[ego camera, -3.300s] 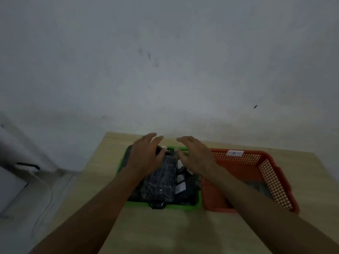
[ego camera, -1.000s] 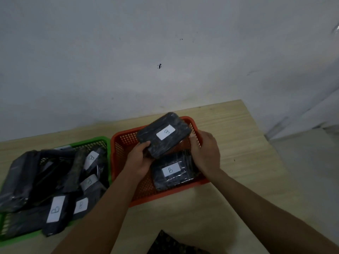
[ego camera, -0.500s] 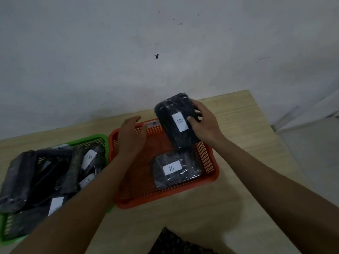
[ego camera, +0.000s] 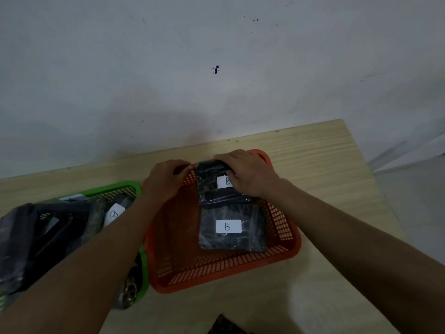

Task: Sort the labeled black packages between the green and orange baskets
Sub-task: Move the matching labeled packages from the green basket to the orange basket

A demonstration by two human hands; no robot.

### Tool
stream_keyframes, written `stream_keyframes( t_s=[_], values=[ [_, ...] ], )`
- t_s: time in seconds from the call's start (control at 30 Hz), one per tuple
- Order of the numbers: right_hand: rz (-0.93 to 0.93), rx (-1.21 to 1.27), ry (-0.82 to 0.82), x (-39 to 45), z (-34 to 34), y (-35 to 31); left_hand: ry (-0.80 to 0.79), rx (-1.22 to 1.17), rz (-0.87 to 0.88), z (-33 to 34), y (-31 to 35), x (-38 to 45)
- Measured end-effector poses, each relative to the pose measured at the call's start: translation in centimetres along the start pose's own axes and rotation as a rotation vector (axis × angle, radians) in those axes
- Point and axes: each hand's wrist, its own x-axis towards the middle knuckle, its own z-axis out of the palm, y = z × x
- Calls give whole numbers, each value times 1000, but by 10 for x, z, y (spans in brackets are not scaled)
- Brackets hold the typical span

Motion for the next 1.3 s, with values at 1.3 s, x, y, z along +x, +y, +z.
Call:
stream_keyframes(
  t_s=[1.3],
  values=[
    [758,579,317,-96,48,25,107,-610,-507,85,68,-78]
  ],
)
